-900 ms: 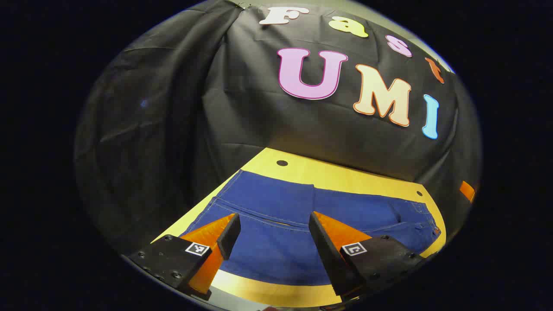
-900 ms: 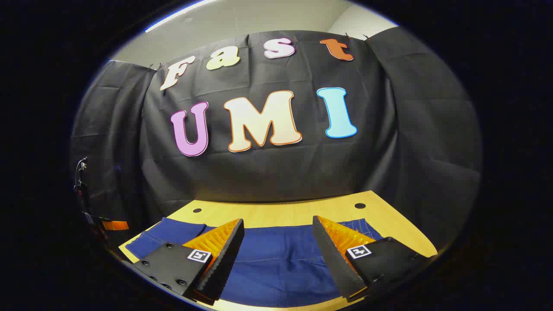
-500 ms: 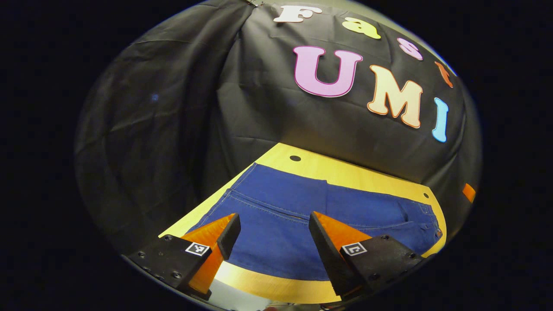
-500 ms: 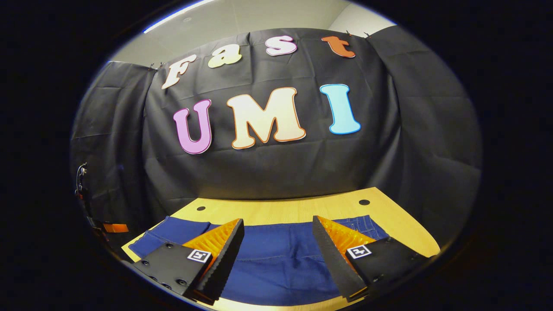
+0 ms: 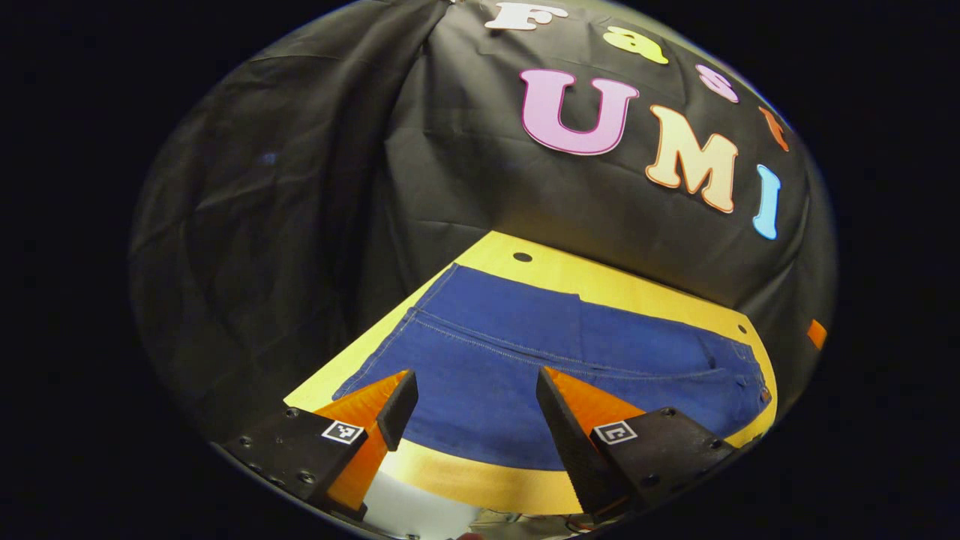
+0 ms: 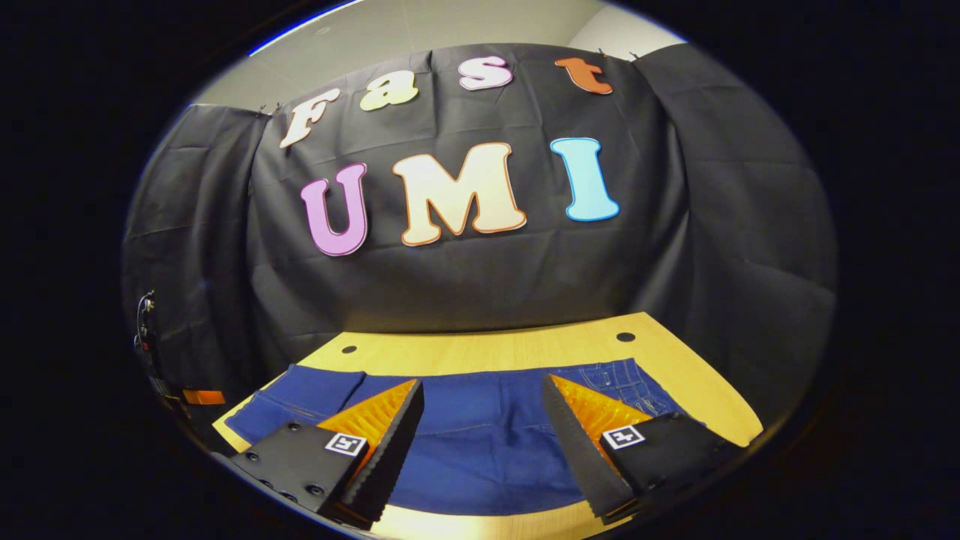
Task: Grasp the waist and the cuffs of the jeans and fold them to make the two legs overlap; first hold the waist and fold one-third of the jeans toward the cuffs, then hold the cuffs and fold the remaining one-third in the same direction to finish folding.
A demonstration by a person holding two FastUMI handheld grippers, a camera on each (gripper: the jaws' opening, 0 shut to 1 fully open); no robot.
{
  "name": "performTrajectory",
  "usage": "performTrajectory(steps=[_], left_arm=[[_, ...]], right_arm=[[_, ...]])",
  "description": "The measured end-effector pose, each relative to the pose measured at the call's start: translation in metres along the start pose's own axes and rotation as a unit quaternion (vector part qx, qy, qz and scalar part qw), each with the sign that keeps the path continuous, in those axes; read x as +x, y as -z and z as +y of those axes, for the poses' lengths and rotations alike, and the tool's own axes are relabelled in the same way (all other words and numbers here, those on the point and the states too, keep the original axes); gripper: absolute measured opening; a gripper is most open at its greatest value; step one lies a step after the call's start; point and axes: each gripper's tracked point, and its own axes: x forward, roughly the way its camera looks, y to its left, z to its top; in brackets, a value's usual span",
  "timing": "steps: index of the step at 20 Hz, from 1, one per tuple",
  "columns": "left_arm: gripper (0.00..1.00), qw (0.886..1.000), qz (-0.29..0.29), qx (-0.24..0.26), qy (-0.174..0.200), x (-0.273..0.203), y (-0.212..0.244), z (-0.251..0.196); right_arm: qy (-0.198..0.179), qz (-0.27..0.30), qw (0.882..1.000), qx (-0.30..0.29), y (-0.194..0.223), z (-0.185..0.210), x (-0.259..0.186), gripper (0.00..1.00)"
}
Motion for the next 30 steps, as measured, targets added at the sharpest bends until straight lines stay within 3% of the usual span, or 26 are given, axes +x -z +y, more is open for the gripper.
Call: performTrajectory(steps=[2,5,6,7,11,13,14,17,22,24,25,26,30], left_arm=[[0.95,0.999,0.024,0.030,0.019,0.002,0.015,0.010],[0.95,0.992,0.075,0.064,0.073,0.004,0.042,0.019],[0.95,0.989,0.087,0.071,0.096,0.004,0.048,0.020],[0.95,0.985,0.106,0.083,0.111,0.004,0.058,0.025],[0.96,0.963,0.171,0.162,0.134,0.009,0.082,0.063],[0.95,0.945,0.199,0.218,0.144,0.010,0.088,0.080],[0.95,0.931,0.211,0.252,0.156,0.010,0.089,0.086],[0.96,0.890,0.246,0.339,0.181,0.010,0.096,0.098],[0.96,0.839,0.292,0.412,0.203,0.027,0.099,0.110],[0.96,0.823,0.303,0.437,0.201,0.040,0.102,0.114],[0.91,0.816,0.312,0.442,0.204,0.040,0.105,0.114],[0.96,0.810,0.323,0.443,0.210,0.037,0.107,0.113],[0.95,0.794,0.350,0.442,0.227,0.038,0.111,0.112]], right_arm=[[0.000,0.007,1.000,-0.010,0.005,0.000,-0.005,0.98],[-0.003,0.019,1.000,-0.002,0.012,0.003,-0.012,0.94],[-0.007,0.025,1.000,0.010,0.017,0.007,-0.015,0.98],[-0.010,0.032,0.999,0.022,0.021,0.009,-0.017,0.94],[0.001,0.056,0.997,0.053,0.039,0.011,-0.027,0.98],[0.007,0.061,0.997,0.052,0.046,0.012,-0.030,0.93],[0.008,0.064,0.997,0.048,0.050,0.013,-0.032,0.98],[0.010,0.075,0.996,0.038,0.060,0.016,-0.036,0.98],[0.008,0.094,0.995,0.019,0.074,0.021,-0.039,0.98],[0.010,0.099,0.995,0.013,0.076,0.020,-0.040,0.98],[0.012,0.103,0.995,0.012,0.078,0.018,-0.040,0.98],[0.013,0.109,0.994,0.010,0.082,0.017,-0.040,0.98],[0.022,0.123,0.992,0.013,0.088,0.008,-0.039,0.98]])
